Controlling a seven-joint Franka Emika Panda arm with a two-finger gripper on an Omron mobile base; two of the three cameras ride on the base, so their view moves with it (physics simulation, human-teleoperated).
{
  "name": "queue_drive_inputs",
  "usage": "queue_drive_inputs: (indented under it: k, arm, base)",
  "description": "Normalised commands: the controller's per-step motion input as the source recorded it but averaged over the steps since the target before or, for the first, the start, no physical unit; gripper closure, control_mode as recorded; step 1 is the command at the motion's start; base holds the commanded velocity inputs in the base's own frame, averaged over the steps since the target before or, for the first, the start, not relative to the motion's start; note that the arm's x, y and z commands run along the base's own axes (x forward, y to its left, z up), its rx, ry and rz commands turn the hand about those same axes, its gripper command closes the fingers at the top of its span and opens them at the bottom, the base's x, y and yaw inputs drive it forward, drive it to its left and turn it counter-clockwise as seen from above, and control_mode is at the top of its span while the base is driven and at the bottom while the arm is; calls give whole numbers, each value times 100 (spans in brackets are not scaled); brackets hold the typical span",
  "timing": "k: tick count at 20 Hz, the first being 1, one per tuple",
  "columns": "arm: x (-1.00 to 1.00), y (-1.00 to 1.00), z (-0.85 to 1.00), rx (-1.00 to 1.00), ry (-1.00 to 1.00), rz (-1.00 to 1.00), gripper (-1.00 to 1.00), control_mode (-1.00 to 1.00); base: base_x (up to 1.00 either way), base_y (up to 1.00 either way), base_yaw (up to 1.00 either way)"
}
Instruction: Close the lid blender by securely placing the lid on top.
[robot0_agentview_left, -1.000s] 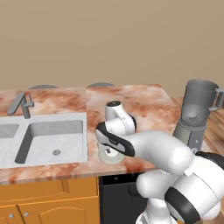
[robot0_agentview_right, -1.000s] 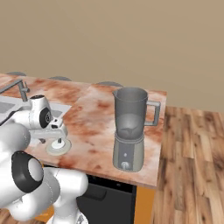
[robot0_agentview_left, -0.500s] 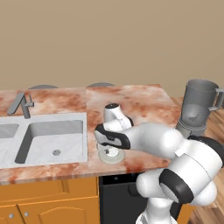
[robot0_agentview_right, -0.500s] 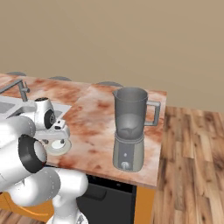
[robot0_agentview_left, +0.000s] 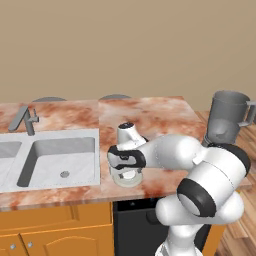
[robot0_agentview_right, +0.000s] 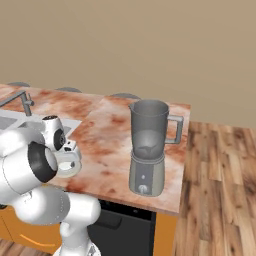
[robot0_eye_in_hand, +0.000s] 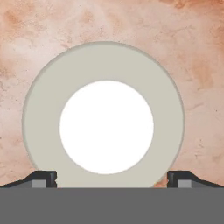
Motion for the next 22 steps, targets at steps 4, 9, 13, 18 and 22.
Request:
queue_drive_inputs:
  k: [4, 9, 13, 18, 22]
  arm:
    - [9, 1, -27, 0, 0, 0, -100, -100]
    - [12, 4, -29, 0, 0, 0, -100, -100]
    - [9, 10, -25, 0, 0, 0, -100, -100]
    - [8, 15, -22, 0, 0, 0, -100, -100]
    - [6, 10, -33, 0, 0, 3, 100, -100]
  base:
    - [0, 0, 0]
    - [0, 0, 0]
    - [0, 0, 0]
    - [0, 0, 0]
    - [0, 0, 0]
